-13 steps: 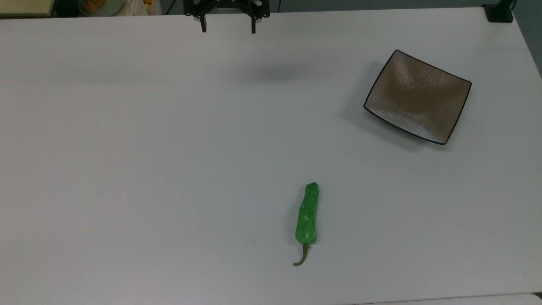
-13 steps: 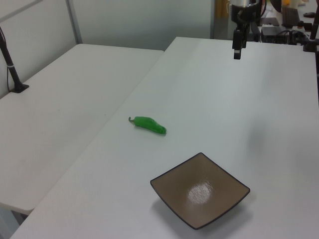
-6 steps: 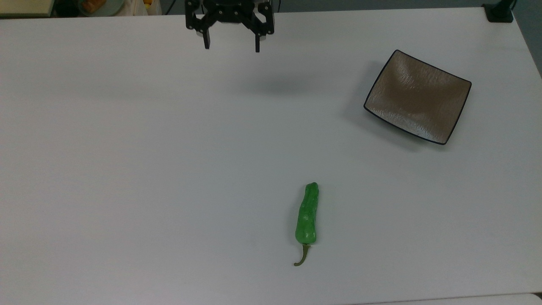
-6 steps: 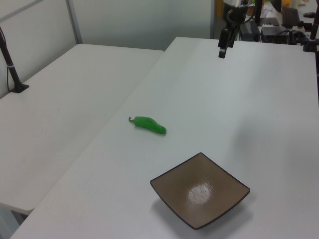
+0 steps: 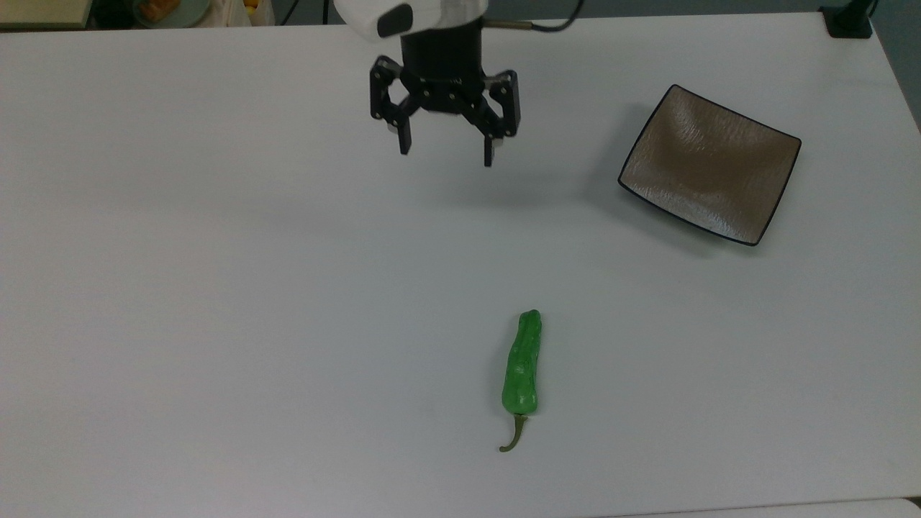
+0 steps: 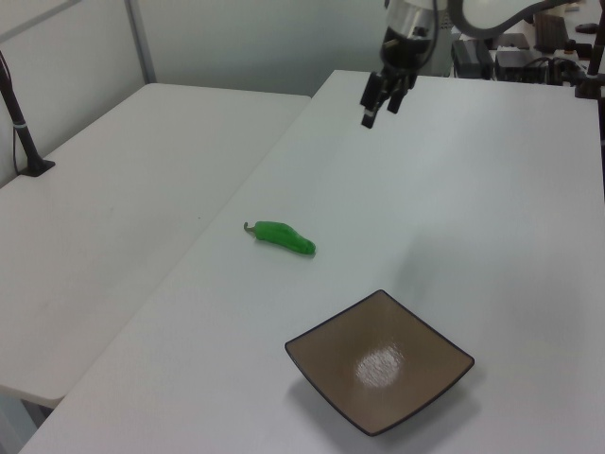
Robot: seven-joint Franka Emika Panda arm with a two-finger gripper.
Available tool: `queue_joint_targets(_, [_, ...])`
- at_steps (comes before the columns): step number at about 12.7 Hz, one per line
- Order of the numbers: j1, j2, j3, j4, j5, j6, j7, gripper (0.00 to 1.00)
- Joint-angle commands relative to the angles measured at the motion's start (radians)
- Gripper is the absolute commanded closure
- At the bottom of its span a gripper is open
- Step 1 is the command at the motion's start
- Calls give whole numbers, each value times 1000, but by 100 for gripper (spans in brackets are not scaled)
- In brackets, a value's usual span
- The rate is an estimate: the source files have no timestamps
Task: Chili peppers are placed on a ceramic plate
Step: 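Move the open gripper over the green chili pepper and lower it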
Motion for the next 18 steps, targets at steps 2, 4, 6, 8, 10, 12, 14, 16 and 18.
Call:
queue_joint_targets(2, [49,210,-2,246,-14,6,81,0])
queue_joint_targets(4, [54,257,-2,265,-14,113,104,0])
queue_joint_targets(6, [67,296,-2,266,-14,191,141,0])
queue_joint_targets(8, [84,342,-2,289,-17,233,153,0])
queue_joint_targets(10, [100,435,-4,382,-20,250,153,0])
queue_joint_targets(12, [112,480,-5,427,-22,250,153,0])
queue_joint_targets(14, [117,515,-5,455,-48,248,153,0])
queue_joint_targets(16, [129,569,-8,489,-79,250,153,0])
queue_joint_targets(18, [132,590,-10,493,-99,248,153,0])
